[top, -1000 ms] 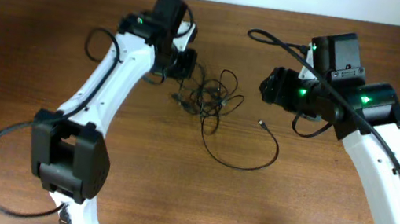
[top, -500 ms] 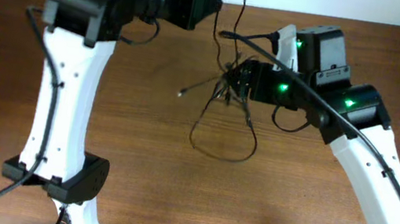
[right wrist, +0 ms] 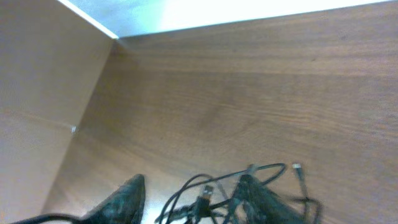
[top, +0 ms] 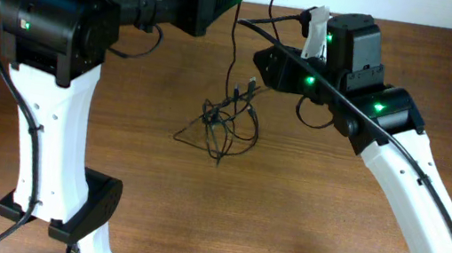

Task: Untangle cables

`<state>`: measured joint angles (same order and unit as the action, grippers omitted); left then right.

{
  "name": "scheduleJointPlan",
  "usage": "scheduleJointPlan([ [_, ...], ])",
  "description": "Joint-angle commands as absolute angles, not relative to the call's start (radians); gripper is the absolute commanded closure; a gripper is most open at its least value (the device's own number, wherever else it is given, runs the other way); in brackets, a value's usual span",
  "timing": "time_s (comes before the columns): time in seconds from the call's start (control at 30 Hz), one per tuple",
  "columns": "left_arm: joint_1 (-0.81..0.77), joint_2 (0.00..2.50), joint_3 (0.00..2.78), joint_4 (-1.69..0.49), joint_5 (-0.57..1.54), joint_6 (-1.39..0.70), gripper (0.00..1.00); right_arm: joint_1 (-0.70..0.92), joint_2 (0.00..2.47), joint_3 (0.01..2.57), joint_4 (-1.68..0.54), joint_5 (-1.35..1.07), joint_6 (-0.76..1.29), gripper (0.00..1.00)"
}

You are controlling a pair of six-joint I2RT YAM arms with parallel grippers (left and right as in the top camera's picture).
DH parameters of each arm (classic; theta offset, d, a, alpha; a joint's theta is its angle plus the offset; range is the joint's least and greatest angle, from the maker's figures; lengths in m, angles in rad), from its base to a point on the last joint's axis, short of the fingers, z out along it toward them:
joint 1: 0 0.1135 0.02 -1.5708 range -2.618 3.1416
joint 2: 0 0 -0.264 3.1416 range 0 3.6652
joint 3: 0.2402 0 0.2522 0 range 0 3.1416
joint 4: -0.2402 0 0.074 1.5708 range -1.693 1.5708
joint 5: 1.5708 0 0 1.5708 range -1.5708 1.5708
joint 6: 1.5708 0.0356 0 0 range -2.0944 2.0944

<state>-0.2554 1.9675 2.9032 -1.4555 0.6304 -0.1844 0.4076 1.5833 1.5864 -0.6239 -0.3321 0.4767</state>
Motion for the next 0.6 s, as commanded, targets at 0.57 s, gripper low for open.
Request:
scheduleJointPlan([
  [0.57, -0.010, 1.846, 2.882, -1.530, 0.552, -0.215, 1.00, 0.191, 1.419, 1.731, -0.709, -0.559, 0.527, 0.96],
])
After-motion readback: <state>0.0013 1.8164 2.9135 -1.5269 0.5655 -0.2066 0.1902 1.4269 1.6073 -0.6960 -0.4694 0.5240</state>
